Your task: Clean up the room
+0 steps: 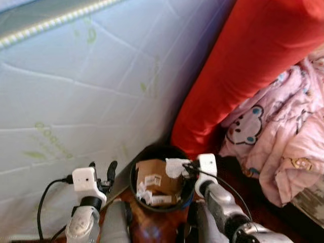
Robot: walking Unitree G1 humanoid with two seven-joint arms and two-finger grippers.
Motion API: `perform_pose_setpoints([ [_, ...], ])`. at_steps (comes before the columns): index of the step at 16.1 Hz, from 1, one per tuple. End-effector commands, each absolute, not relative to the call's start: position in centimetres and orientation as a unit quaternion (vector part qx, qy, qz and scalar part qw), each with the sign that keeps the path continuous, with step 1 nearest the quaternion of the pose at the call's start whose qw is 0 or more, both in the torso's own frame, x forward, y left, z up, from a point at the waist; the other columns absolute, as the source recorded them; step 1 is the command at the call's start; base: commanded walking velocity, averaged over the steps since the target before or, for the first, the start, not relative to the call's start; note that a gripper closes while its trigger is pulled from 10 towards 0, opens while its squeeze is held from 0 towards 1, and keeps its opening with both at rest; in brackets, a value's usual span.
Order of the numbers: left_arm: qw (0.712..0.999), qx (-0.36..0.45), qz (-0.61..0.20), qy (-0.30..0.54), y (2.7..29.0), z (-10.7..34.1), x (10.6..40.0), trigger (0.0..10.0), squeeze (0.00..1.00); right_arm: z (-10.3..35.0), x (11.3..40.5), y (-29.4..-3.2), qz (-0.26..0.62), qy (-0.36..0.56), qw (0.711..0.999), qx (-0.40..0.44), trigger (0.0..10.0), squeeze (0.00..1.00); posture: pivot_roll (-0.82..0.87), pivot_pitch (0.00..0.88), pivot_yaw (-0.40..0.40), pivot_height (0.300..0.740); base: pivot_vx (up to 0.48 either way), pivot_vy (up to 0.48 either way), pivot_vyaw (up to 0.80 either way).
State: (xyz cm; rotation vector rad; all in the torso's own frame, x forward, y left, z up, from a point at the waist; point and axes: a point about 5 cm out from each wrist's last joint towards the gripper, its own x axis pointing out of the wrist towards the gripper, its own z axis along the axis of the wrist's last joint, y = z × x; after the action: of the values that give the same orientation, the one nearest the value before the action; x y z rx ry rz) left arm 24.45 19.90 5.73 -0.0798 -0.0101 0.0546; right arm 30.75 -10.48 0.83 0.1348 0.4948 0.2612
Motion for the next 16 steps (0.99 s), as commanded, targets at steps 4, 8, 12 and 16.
perform_pose_setpoints([
  [4, 0.998, -0.042, 0.04, 0.024, 20.1, 5.6, 22.9, 10.0, 0.0, 0.4, 30.4, -10.3, 0.123, 0.256, 0.956, 0.074, 10.0, 1.0, 0.26, 0.334, -0.101, 0.617, 0.0, 0.0, 0.0],
  [8, 0.998, -0.043, 0.041, 0.032, 20.0, 5.7, 22.6, 10.0, 0.0, 0.2, 30.2, -10.4, 0.12, 0.258, 0.956, 0.072, 10.0, 1.0, 0.26, 0.336, -0.1, 0.617, 0.0, 0.0, 0.0],
  [12, 0.998, -0.042, 0.043, 0.037, 20.1, 5.8, 22.5, 10.0, 0.0, 0.1, 30.1, -10.5, 0.12, 0.26, 0.955, 0.071, 10.0, 1.0, 0.26, 0.336, -0.1, 0.617, 0.0, 0.0, 0.0],
  [16, 0.997, -0.041, 0.043, 0.042, 20.1, 5.8, 22.3, 10.0, 0.0, 0.1, 30.1, -10.4, 0.121, 0.26, 0.955, 0.071, 10.0, 1.0, 0.27, 0.337, -0.098, 0.617, 0.0, 0.0, 0.0],
])
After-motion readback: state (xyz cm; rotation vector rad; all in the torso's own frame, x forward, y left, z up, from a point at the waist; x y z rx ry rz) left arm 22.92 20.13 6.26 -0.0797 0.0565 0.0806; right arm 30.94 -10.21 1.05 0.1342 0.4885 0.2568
